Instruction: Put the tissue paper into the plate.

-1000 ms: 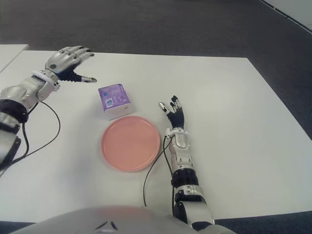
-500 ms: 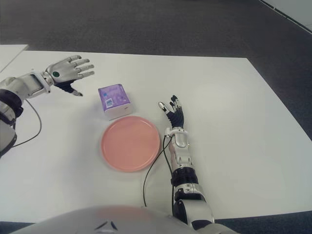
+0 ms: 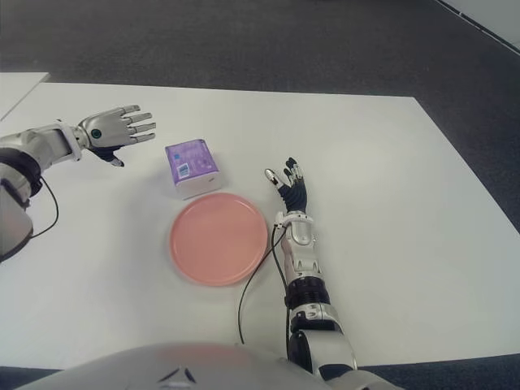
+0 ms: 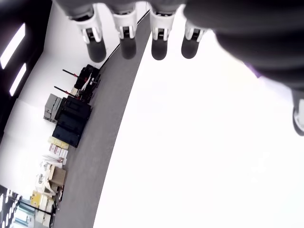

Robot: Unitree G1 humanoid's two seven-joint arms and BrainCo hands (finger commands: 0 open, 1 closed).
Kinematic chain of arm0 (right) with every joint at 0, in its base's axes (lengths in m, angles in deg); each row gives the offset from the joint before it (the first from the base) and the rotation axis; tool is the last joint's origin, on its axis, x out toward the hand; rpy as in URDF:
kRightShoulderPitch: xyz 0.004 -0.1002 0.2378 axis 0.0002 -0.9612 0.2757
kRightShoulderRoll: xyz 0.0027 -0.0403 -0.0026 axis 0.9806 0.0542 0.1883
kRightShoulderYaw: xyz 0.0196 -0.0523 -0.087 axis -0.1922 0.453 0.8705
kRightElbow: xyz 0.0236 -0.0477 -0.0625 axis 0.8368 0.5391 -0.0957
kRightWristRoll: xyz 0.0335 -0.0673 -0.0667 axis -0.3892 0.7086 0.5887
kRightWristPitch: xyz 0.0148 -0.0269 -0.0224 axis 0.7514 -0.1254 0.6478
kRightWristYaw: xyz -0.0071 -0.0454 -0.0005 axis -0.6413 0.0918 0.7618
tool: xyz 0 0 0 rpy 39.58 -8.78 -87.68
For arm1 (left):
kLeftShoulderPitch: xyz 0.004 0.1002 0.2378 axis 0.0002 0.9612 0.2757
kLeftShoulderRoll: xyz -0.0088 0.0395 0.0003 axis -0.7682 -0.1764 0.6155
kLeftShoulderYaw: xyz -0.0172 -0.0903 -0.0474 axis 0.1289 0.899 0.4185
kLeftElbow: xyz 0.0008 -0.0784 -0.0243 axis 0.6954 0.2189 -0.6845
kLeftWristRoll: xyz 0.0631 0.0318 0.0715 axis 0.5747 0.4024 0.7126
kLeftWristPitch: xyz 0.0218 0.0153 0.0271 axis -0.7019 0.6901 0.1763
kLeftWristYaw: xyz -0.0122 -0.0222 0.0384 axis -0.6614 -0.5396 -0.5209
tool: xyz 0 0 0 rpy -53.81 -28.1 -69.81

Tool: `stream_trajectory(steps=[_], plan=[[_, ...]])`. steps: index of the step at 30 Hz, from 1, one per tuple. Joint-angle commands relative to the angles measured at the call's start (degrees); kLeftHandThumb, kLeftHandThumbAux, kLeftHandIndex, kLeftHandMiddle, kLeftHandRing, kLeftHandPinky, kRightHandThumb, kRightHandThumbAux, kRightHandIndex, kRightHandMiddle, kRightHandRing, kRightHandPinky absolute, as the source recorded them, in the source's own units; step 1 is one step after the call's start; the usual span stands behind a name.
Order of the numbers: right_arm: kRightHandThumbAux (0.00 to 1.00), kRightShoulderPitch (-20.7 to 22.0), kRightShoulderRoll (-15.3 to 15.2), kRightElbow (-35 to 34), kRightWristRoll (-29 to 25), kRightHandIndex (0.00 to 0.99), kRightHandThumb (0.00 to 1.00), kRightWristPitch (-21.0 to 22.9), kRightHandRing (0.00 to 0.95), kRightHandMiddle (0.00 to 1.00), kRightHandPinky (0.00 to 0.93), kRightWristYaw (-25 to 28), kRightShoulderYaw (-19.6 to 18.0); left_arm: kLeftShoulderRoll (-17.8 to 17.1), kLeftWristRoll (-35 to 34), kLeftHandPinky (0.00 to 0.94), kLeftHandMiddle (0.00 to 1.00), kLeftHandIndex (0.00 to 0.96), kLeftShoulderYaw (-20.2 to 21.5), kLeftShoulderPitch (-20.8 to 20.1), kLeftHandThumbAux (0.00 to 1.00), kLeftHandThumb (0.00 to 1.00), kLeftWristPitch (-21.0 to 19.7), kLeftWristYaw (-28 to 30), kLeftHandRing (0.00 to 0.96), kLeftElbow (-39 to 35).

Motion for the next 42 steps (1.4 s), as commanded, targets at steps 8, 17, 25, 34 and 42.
stream_trajectory(steps=[8,17,25,34,42], plan=[[0.66,-2.92,0.7,4.36,-0.02,0.0,0.204,2.88,0.0,0.0,0.009,-0.38,-0.2,1.53,0.71,0.0,0.0,0.0,-3.37,-1.45,0.39,0.194,0.85,-3.12,0.0,0.25],[0.66,-2.74,0.74,4.85,-0.01,0.0,0.204,2.55,0.0,0.0,0.009,-0.43,-0.2,3.0,-0.56,0.0,0.0,0.0,-3.41,-4.75,0.399,0.212,3.37,-3.92,0.0,-0.84],[0.66,-2.58,0.74,5.17,-0.03,0.0,0.204,2.38,0.0,0.0,0.009,-0.5,-0.18,5.07,-4.65,0.0,0.0,0.0,-0.09,-6.26,0.412,0.166,3.54,-4.9,0.0,-1.71],[0.66,-2.47,0.96,5.59,0.09,0.0,0.204,2.07,0.0,0.0,0.009,-0.69,-0.08,6.15,-10.43,0.0,0.0,0.0,4.48,-4.59,0.425,0.103,5.04,-6.41,0.0,-3.02],[0.66,-2.48,1.05,5.68,0.14,0.0,0.204,1.95,0.0,0.0,0.009,-0.79,-0.02,6.69,-14.19,0.0,0.0,0.0,7.01,-1.82,0.434,0.108,7.61,-5.26,0.0,-4.59]])
